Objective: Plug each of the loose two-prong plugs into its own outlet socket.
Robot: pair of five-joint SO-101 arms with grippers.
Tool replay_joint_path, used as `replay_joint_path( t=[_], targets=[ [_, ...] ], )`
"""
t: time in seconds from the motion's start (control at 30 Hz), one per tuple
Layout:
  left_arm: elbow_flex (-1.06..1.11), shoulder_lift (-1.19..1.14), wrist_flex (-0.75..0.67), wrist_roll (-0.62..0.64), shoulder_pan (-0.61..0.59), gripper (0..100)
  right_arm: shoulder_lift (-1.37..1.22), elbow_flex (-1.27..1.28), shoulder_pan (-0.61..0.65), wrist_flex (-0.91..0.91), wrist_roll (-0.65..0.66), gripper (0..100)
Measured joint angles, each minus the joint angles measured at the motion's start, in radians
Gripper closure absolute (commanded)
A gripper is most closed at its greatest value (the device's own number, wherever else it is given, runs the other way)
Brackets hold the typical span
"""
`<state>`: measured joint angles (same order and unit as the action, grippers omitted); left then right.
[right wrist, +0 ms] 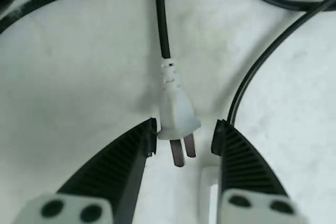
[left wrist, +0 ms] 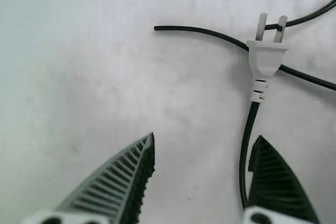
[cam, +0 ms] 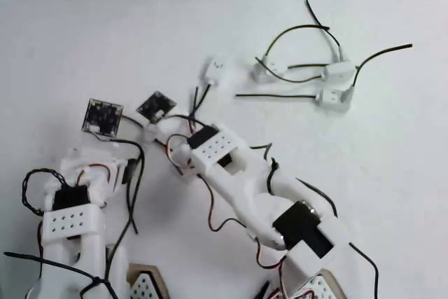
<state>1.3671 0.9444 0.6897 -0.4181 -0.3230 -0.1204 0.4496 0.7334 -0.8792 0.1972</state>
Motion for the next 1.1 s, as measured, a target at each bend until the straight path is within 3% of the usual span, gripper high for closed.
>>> replay_joint_path(
  t=[0.23,0.4,0.6,0.83,1.1],
  targets=[
    [0.0,0.0,0.0,0.0,0.0,71,-0.029,-0.023,0.0,0.028,0.038,83.7],
    [0.0,0.0,0.0,0.0,0.0,71,-0.08,-0.025,0.0,0.104,0.08,97.4],
    [0.0,0.0,0.0,0.0,0.0,71,-0.08,-0.026,-0.008,0.11,0.084,98.1],
    [0.0,0.0,0.0,0.0,0.0,71,-0.003,-0.028,-0.054,-0.035,0.086,98.1],
    [0.0,0.0,0.0,0.0,0.0,71,0.25,-0.028,-0.244,-0.258,0.086,98.1]
  ],
)
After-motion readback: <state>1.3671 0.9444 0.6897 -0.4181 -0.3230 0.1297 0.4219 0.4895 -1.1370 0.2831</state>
